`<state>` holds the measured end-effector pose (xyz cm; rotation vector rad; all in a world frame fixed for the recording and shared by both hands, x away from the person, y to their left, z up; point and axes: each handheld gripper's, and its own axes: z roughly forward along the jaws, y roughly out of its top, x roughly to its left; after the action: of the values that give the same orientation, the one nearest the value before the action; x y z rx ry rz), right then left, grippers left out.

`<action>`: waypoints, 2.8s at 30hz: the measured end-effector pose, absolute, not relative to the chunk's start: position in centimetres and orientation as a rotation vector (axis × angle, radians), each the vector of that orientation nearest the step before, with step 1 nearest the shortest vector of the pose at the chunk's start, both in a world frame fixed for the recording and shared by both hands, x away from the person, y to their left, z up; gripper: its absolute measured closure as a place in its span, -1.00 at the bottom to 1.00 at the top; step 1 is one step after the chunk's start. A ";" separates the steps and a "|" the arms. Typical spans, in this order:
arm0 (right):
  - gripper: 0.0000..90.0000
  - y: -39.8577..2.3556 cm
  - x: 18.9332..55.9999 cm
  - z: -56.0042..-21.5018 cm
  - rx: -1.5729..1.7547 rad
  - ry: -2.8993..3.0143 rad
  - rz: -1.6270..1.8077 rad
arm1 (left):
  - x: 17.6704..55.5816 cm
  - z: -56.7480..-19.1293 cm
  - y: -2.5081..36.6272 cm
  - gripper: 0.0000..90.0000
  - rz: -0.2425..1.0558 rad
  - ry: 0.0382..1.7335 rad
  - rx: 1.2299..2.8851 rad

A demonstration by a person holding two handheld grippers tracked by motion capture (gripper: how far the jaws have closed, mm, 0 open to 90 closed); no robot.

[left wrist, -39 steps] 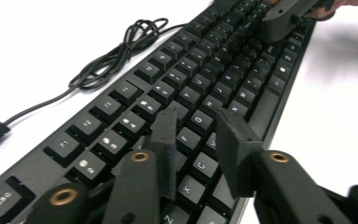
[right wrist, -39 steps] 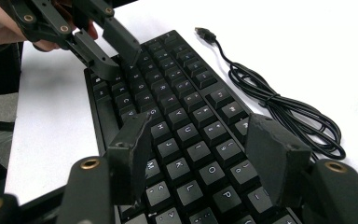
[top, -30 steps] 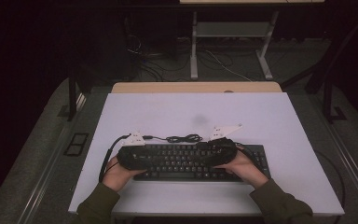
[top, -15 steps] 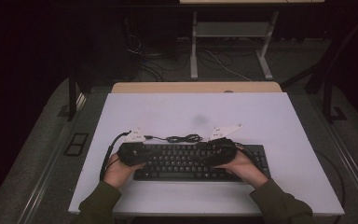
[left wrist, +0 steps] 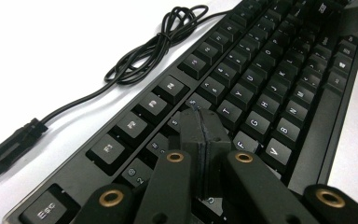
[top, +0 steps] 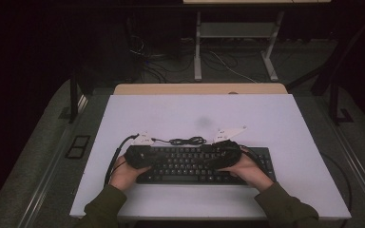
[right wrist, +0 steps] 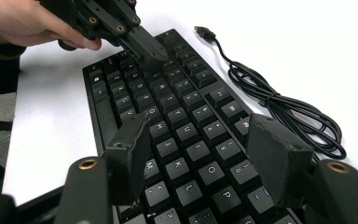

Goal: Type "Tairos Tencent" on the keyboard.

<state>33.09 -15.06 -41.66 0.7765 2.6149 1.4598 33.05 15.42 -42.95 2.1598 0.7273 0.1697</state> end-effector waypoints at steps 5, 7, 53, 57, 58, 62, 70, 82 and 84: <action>-0.13 -15.1 33.1 -41.6 0.776 2.612 1.462 | 33.1 -43.1 15.4 0.98 0.167 0.720 2.171; -0.13 -15.1 33.1 -41.6 0.780 2.610 1.463 | 33.1 -43.1 15.4 0.98 0.167 0.718 2.177; 0.98 -14.1 32.8 -41.8 0.747 2.658 1.482 | 31.9 -42.2 16.3 -0.29 0.198 0.772 2.073; 0.98 -13.6 32.6 -42.0 0.738 2.674 1.473 | 31.9 -42.2 16.3 -0.29 0.198 0.772 2.070; 0.98 -13.5 32.6 -42.1 0.742 2.676 1.471 | 31.9 -42.2 16.3 -0.29 0.199 0.772 2.069; 0.98 -13.1 32.4 -42.2 0.738 2.687 1.467 | 31.9 -42.2 16.3 -0.35 0.202 0.781 2.061; 0.98 -12.1 32.1 -42.7 0.721 2.717 1.445 | 32.0 -42.2 16.4 -0.51 0.202 0.780 2.058; 0.98 -10.6 31.7 -43.6 0.695 2.778 1.387 | 32.0 -42.2 16.4 -0.52 0.208 0.775 2.057; 0.98 -10.5 31.7 -43.7 0.696 2.781 1.385 | 32.0 -42.1 16.4 -0.52 0.209 0.775 2.058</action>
<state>31.71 -10.54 -43.66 0.6956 2.7814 1.3848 32.00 16.43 -42.15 2.0581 0.7747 0.2087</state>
